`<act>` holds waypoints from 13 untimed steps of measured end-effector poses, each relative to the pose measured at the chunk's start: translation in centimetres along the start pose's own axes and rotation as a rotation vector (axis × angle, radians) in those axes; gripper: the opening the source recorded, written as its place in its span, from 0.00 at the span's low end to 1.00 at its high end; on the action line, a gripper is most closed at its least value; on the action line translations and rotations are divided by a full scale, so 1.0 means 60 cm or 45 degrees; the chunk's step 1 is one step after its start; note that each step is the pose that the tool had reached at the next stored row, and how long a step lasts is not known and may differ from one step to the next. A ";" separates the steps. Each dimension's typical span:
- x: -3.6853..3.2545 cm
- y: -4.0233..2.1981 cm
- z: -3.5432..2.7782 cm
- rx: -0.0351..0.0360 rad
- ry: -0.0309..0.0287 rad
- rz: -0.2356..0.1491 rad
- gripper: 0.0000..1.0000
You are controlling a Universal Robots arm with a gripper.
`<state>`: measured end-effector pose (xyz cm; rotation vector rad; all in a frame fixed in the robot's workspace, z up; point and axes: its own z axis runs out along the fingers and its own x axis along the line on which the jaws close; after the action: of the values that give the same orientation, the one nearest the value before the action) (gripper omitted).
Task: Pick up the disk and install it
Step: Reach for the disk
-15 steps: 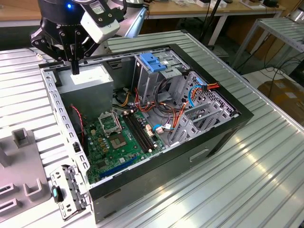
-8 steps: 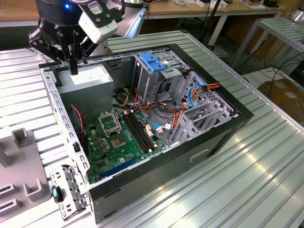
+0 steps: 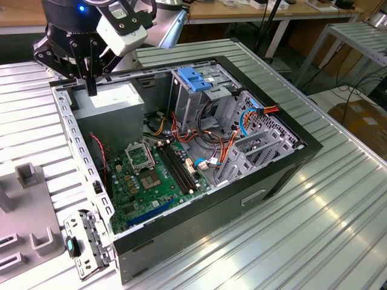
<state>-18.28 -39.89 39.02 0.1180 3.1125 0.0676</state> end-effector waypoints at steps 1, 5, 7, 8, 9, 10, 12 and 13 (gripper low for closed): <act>0.001 0.000 0.000 0.0000 0.0000 0.000 0.11; 0.005 0.000 0.000 0.0000 0.0000 0.000 0.11; 0.007 -0.001 0.000 0.0000 0.0000 0.000 0.11; 0.008 -0.001 0.000 0.0000 -0.0001 0.000 0.11; 0.010 -0.001 0.000 0.0000 -0.0001 0.000 0.11; 0.011 -0.001 0.000 0.0000 0.0000 0.000 0.11; 0.013 -0.001 0.001 0.0000 0.0000 0.000 0.11; 0.013 -0.001 0.001 0.0000 0.0000 0.000 0.11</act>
<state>-19.08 -39.89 38.95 0.1180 3.1125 0.0677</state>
